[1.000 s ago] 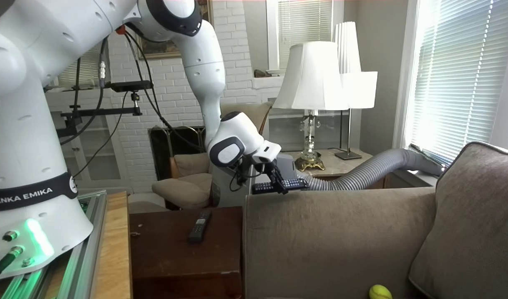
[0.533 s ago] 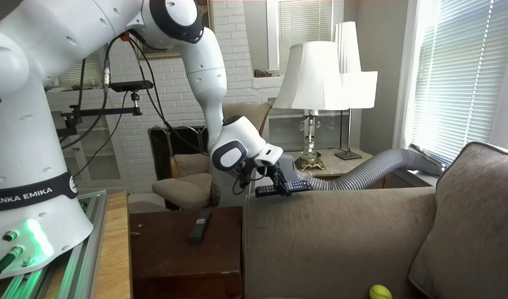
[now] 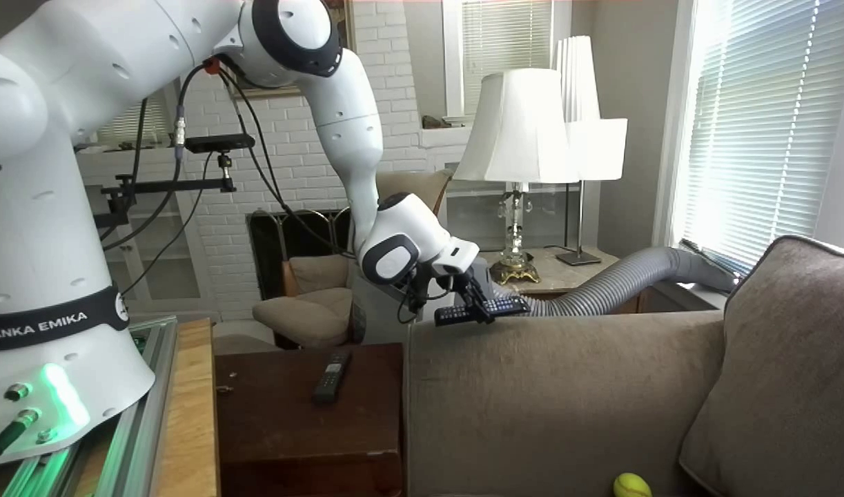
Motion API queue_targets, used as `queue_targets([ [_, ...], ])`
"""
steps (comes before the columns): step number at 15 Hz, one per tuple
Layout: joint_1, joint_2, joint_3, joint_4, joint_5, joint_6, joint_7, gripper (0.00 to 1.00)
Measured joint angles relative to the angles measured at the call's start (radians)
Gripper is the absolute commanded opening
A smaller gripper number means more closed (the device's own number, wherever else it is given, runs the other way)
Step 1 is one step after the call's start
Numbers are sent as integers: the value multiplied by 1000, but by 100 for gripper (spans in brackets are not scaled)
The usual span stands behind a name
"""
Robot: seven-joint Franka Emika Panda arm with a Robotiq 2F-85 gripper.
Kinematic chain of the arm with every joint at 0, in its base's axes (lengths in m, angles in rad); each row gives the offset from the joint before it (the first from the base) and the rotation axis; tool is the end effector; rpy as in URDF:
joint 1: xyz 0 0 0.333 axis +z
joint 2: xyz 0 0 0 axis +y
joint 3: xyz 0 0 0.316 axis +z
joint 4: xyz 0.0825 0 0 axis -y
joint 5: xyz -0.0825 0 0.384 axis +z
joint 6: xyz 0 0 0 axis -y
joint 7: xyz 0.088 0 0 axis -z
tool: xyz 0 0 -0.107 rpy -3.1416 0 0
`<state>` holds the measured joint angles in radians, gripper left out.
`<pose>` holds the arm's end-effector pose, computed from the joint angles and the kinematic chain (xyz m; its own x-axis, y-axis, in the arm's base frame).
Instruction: Put the remote on the hand of the couch
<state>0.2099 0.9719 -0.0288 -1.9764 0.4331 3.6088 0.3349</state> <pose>0.5865 0.0540 0.0507 0.6470 -0.5245 0.5534 -0.4678 -0.8462 -0.2552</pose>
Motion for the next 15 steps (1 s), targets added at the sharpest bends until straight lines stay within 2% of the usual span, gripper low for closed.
queue_targets([
  [9, -13, 71, -28, 103, 0, -33, -6, 27],
  [10, -14, 79, -32, 115, 0, -41, -7, 77],
  [11, -15, 86, -34, 127, 0, -52, -8, 79],
  [14, -16, 96, -36, 151, 0, -83, -10, 99],
  [15, -16, 96, -34, 157, -1, -88, -10, 100],
])
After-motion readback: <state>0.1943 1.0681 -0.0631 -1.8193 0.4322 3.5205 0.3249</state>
